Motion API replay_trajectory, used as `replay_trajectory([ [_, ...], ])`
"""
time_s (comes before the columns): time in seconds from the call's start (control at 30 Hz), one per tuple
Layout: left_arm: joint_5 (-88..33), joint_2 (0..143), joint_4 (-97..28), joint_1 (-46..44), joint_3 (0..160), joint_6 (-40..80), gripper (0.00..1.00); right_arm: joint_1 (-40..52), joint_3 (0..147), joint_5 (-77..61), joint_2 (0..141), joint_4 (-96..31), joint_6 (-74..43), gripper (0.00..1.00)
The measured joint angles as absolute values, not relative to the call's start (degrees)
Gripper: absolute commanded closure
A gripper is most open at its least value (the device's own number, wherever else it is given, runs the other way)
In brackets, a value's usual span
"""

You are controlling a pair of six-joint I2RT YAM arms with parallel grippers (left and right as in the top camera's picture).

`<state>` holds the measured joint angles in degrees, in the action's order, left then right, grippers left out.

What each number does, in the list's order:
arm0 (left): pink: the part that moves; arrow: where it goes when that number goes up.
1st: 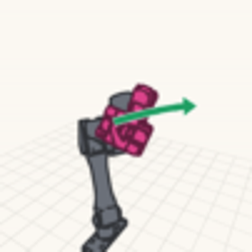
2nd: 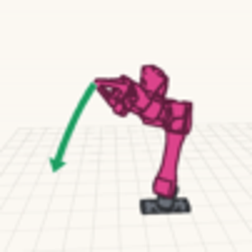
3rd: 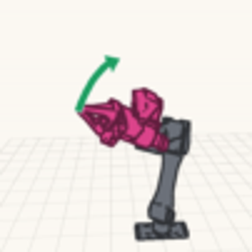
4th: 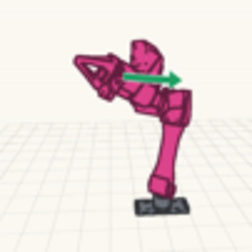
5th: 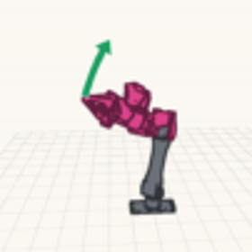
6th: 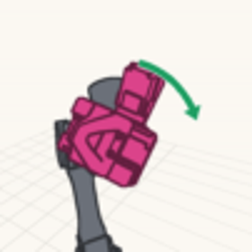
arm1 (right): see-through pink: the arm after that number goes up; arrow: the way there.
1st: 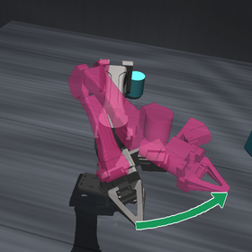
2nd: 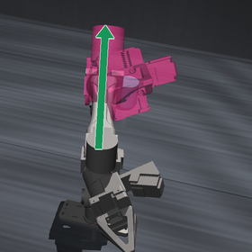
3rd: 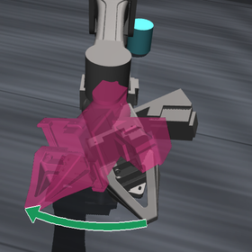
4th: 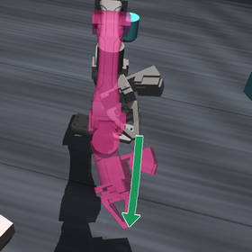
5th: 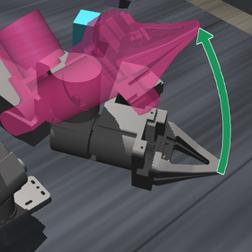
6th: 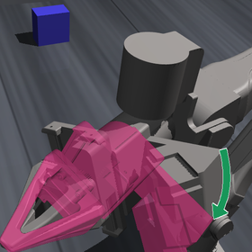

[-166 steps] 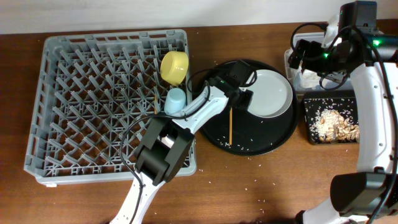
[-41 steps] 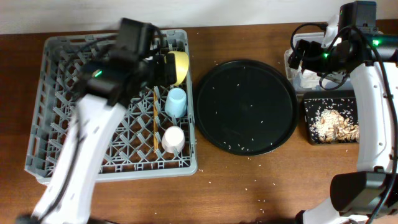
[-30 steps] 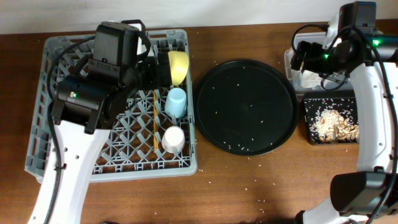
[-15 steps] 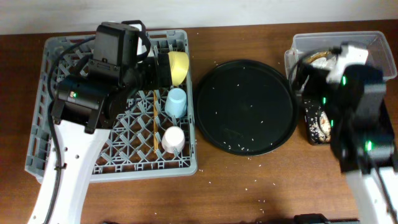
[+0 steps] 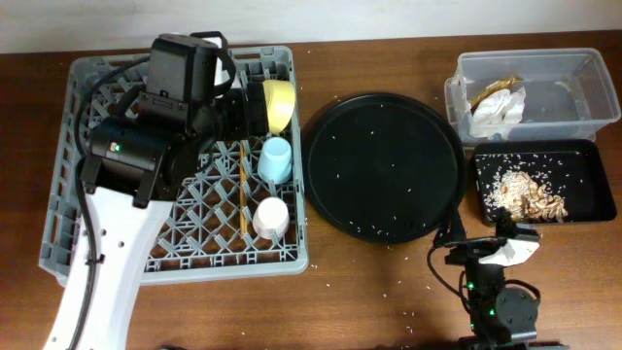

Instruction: Sort waste into correct bins and load items into the dishwasher rack

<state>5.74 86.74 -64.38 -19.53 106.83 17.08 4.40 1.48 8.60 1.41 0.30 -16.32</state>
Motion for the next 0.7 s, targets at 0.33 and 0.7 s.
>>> replay_trajectory([
  [0.33, 5.74, 86.74, -64.40, -19.53, 106.83, 17.06, 0.01, 6.48, 0.84, 4.21, 0.69, -4.16, -11.05, 0.01],
  [0.7, 5.74, 86.74, -67.81, -19.53, 106.83, 17.06, 0.01, 6.48, 0.84, 3.95, 0.69, -4.23, -10.48, 0.02],
])
